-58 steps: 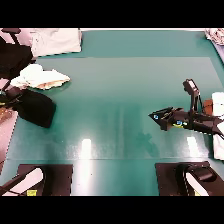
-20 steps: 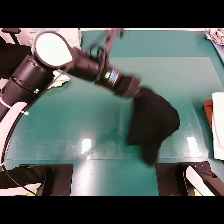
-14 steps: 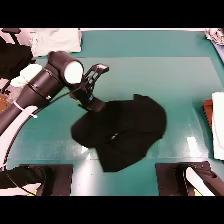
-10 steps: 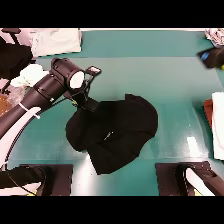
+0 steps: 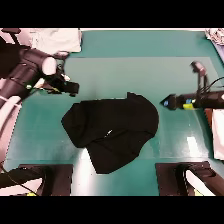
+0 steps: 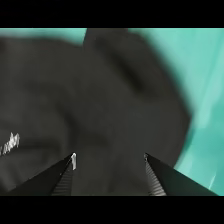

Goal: Fold the shirts.

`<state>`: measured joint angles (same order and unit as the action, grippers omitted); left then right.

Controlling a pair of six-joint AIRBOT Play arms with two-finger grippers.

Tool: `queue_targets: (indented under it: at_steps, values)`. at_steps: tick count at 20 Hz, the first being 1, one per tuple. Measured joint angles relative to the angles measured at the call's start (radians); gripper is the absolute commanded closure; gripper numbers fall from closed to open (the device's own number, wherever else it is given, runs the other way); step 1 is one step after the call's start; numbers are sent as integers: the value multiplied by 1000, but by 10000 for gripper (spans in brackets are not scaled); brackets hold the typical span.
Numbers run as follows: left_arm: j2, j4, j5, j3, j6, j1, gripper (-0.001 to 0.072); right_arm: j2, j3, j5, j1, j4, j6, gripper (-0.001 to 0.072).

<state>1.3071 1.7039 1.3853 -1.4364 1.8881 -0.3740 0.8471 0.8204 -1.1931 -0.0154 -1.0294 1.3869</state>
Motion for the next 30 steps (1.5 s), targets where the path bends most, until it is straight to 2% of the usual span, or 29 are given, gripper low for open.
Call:
queue_targets:
  at_steps: [5,11,18,24,30]
  values:
    - [-94,-89,14,31,-149,114,70,-36,-141,-66,30,135,62,192]
    - [-137,-314,-16,200,-298,212,71,-170,-351,-87,-58,261,122,193]
    - [-174,-573,-124,410,-423,302,71,-305,-492,-99,-120,263,187,193]
    - [-199,-615,-143,506,-486,370,72,-322,-510,-113,-9,234,270,193]
    - [-204,-483,-144,525,-484,393,70,-316,-512,-13,230,198,420,193]
